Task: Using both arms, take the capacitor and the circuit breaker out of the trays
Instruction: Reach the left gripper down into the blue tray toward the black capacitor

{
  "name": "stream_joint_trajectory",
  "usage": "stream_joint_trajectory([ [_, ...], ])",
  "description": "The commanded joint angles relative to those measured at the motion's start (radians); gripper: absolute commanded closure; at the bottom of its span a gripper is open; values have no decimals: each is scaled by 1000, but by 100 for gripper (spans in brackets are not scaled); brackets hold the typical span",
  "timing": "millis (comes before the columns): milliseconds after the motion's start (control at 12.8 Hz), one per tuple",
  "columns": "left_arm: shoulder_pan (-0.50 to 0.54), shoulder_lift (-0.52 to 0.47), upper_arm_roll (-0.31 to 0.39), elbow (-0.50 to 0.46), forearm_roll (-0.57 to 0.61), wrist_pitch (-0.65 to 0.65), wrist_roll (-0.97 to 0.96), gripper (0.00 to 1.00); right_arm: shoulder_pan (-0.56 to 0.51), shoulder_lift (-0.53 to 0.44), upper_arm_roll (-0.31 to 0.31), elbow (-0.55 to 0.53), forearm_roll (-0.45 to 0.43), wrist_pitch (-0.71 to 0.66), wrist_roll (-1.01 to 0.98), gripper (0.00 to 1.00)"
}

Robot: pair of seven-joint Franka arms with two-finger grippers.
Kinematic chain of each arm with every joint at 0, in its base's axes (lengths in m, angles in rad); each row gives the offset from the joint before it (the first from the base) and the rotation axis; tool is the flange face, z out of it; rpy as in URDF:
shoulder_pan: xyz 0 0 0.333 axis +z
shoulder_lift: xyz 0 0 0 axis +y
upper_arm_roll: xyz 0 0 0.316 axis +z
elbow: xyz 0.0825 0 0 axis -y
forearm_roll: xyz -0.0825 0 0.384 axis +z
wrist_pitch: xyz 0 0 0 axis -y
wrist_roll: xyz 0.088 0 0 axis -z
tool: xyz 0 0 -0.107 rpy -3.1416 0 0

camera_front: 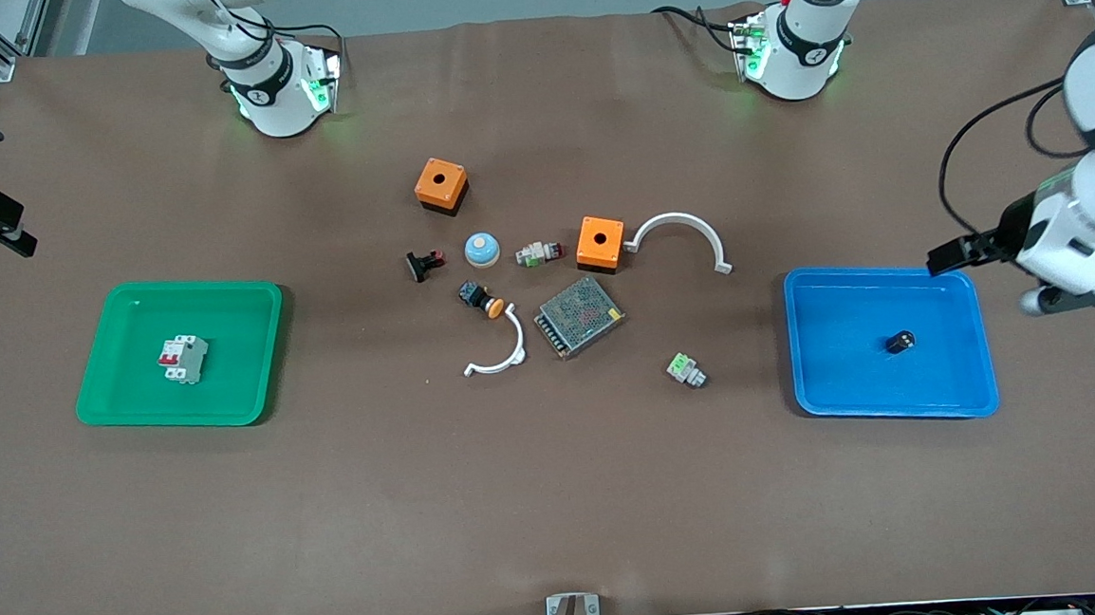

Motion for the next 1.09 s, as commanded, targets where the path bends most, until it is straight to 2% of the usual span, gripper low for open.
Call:
stream_joint_trajectory([
  [0,2,1,-2,-124,44,144,-29,0,19,4,-4,10,5,-2,8,0],
  [311,48,88,-2,-230,46,374,-52,1,29,4,-4,10,-1,-3,6,0],
  [623,74,185,-2,-232,46,488,-52,9,46,4,0,-3,-10,-28,8,0],
  [778,80,255,1,-229,47,574,-50,15,32,72,-5,-3,-9,-33,6,0],
  [1012,112,323,0,-222,54,661,-42,19,12,108,-8,-1,-10,-31,14,0],
])
